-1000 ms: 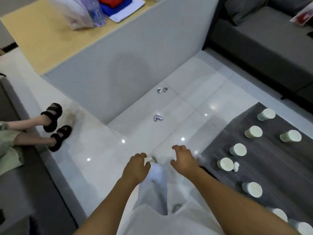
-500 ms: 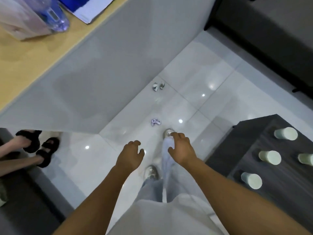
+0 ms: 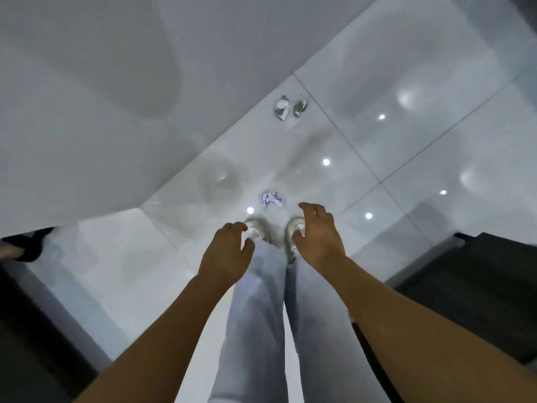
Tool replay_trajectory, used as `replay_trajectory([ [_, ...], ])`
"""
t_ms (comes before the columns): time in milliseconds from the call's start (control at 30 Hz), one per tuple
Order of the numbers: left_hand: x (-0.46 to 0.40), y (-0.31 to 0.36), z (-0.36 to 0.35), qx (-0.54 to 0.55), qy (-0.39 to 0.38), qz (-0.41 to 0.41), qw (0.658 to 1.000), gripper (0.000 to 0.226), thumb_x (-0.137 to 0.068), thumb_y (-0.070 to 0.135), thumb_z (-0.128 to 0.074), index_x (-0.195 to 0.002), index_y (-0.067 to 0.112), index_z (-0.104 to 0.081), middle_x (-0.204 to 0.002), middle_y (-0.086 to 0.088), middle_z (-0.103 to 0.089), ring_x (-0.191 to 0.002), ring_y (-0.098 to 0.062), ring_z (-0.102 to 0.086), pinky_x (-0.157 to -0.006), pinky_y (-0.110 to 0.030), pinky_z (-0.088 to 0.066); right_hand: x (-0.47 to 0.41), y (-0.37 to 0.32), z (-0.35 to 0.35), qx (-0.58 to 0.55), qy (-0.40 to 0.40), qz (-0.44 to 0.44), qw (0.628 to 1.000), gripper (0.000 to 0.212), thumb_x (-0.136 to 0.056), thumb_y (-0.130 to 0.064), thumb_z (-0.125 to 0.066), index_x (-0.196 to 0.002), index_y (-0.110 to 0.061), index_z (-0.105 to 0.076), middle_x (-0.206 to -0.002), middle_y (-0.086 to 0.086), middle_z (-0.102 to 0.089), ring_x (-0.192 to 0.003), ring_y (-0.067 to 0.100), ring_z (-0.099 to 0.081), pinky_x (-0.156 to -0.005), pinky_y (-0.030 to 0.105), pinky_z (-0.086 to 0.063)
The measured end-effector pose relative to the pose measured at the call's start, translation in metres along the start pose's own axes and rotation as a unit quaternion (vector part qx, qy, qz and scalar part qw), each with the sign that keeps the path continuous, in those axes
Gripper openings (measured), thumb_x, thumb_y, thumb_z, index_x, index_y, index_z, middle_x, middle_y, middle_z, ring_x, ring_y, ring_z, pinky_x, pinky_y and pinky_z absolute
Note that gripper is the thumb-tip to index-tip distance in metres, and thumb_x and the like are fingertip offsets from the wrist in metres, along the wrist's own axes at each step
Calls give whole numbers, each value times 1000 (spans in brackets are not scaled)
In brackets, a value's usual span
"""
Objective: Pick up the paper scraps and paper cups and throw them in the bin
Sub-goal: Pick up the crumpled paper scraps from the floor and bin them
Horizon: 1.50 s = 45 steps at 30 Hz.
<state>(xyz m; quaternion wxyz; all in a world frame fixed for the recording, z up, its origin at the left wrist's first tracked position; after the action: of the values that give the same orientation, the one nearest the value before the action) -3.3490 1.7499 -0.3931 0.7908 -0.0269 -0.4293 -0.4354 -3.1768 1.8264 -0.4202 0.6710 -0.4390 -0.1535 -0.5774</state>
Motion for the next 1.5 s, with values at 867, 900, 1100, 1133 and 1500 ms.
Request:
replay_trajectory([
  [867,-242,-97,-142,11,-26,7,1000,45,-93,28,-54,-135,16,-43,-135,-4,-51,-120,-19,-50,-93,-21,-34,-258,52,-195,-13,11,110,994,38,-91,-12,-59,-129,-13,-54,-122,9,-56,-109,25,-50,-88,27,-44],
  [900,-233,-88,-131,13,-24,4,1000,46,-93,27,-54,-136,15,-42,-134,-5,-51,-120,-19,-50,-91,-20,-33,-244,44,-181,-15,12,110,994,38,-92,-13,-59,-129,-13,-53,-123,9,-56,-110,24,-50,-90,27,-44],
  [1100,-170,-14,-54,78,-28,-48,995,34,-85,8,-62,-118,6,-52,-110,-10,-57,-100,-22,-54,-70,-12,-28,-156,-13,-80,-41,18,111,993,34,-87,-5,-54,-121,-10,-57,-113,10,-57,-101,27,-50,-88,33,-43],
  [1133,-160,-3,-41,83,-28,-52,995,35,-85,7,-61,-119,6,-51,-111,-10,-56,-101,-23,-54,-70,-12,-28,-143,-22,-64,-37,17,109,993,35,-87,-5,-54,-121,-11,-57,-113,9,-57,-101,27,-49,-87,33,-42],
  [1500,-86,72,74,87,11,-60,994,15,-88,10,-55,-103,13,-58,-96,-5,-58,-87,-21,-59,-70,-22,-38,-52,-87,71,-21,0,69,997,48,-88,-17,-58,-133,-17,-43,-128,3,-46,-115,21,-44,-88,34,-47],
])
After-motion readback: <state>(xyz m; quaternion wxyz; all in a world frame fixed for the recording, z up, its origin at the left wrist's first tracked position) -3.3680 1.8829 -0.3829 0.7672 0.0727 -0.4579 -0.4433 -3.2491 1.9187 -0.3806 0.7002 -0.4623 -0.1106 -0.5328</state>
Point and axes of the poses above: each hand's wrist, its own x-axis away from the middle knuckle, its own z-axis out of the back of the hand, y = z × x, the point moved 5 cm from there along -x, towards the middle knuckle
